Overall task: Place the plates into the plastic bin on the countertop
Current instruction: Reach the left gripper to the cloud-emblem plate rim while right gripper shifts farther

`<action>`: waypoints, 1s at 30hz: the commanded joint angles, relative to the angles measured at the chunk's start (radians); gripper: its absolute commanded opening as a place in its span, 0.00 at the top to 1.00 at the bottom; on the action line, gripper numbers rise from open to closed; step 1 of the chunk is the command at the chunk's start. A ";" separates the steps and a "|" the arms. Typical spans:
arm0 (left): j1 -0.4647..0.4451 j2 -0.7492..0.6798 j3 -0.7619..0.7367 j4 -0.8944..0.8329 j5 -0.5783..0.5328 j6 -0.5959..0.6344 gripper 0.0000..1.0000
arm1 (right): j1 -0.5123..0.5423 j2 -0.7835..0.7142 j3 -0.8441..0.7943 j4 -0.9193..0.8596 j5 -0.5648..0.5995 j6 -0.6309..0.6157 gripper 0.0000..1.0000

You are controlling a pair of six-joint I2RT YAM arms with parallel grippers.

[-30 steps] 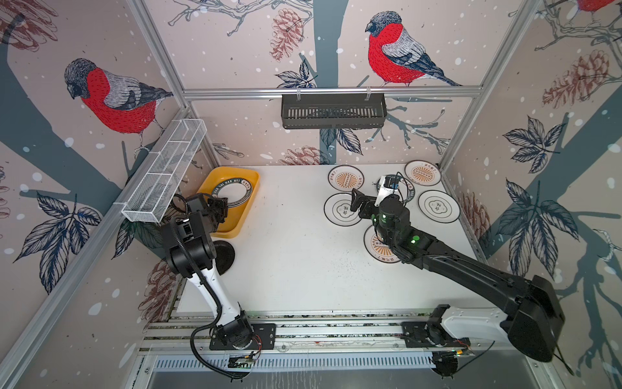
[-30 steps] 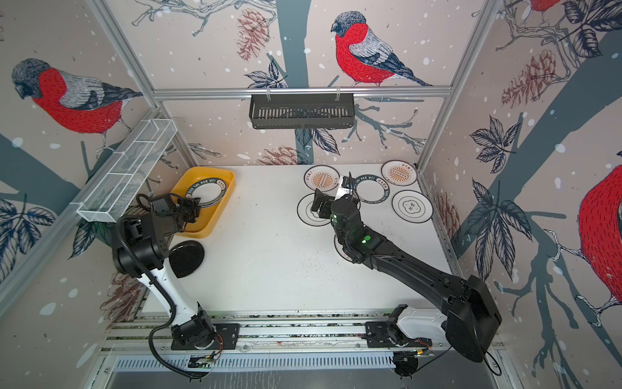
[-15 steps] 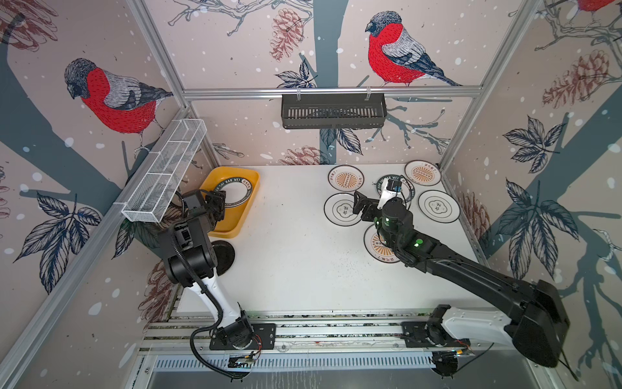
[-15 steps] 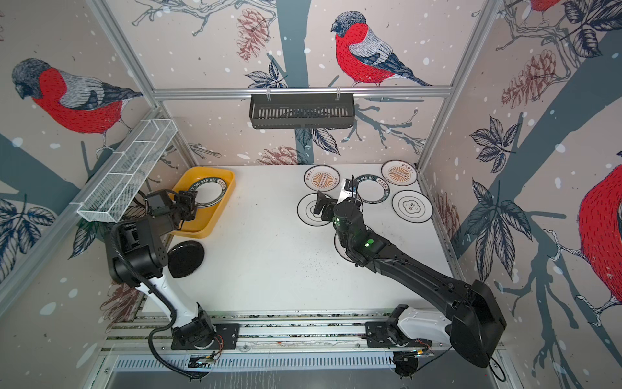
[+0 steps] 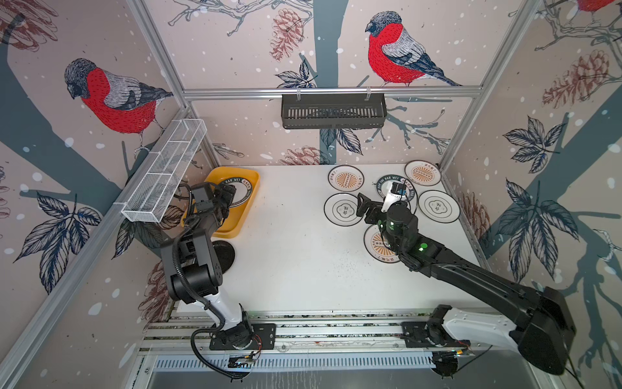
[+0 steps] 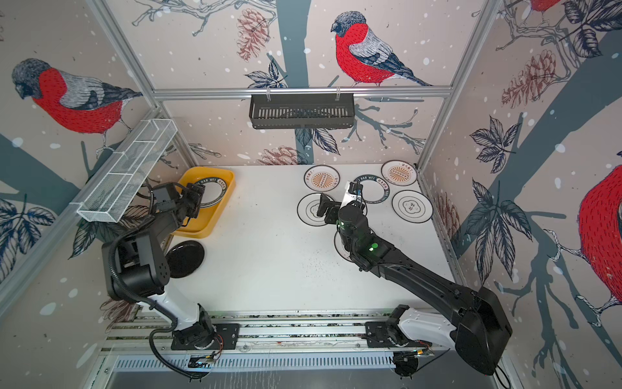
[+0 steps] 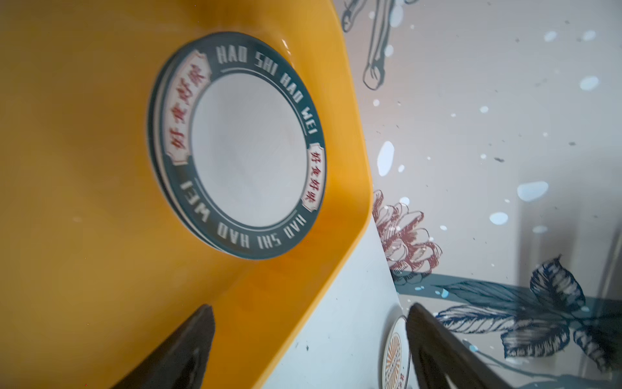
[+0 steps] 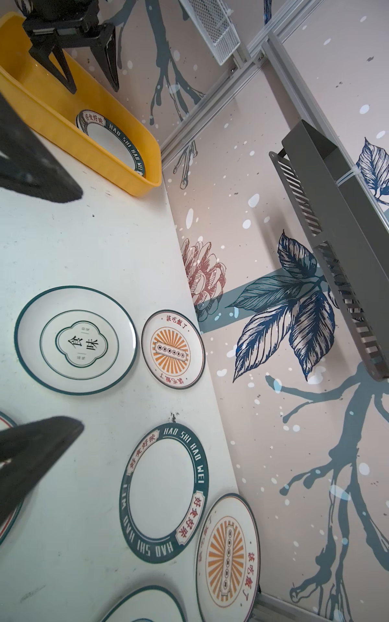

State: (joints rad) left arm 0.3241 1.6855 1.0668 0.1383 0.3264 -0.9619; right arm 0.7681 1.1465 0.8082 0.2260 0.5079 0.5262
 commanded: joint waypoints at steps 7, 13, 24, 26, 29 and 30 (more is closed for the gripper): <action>-0.134 -0.106 0.047 -0.044 -0.023 0.194 0.04 | -0.049 -0.031 -0.019 0.016 -0.048 -0.018 0.01; -0.228 -0.115 0.101 -0.117 0.020 0.266 0.03 | -0.097 -0.074 -0.052 0.003 -0.063 -0.003 0.01; -0.444 0.038 0.163 -0.108 0.137 0.323 0.04 | -0.215 -0.153 -0.079 -0.108 -0.044 0.087 0.00; -0.481 0.083 0.173 -0.101 0.168 0.330 0.04 | -0.245 -0.166 -0.081 -0.134 -0.048 0.104 0.01; -0.534 0.155 0.173 -0.047 0.236 0.316 0.04 | -0.282 -0.183 -0.086 -0.160 -0.055 0.115 0.00; -0.553 0.178 0.175 -0.037 0.249 0.314 0.04 | -0.290 -0.188 -0.087 -0.168 -0.059 0.116 0.00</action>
State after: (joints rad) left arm -0.1959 1.8214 1.2346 0.0528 0.4896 -0.6548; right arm 0.4950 0.9703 0.7231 0.0967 0.4484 0.6125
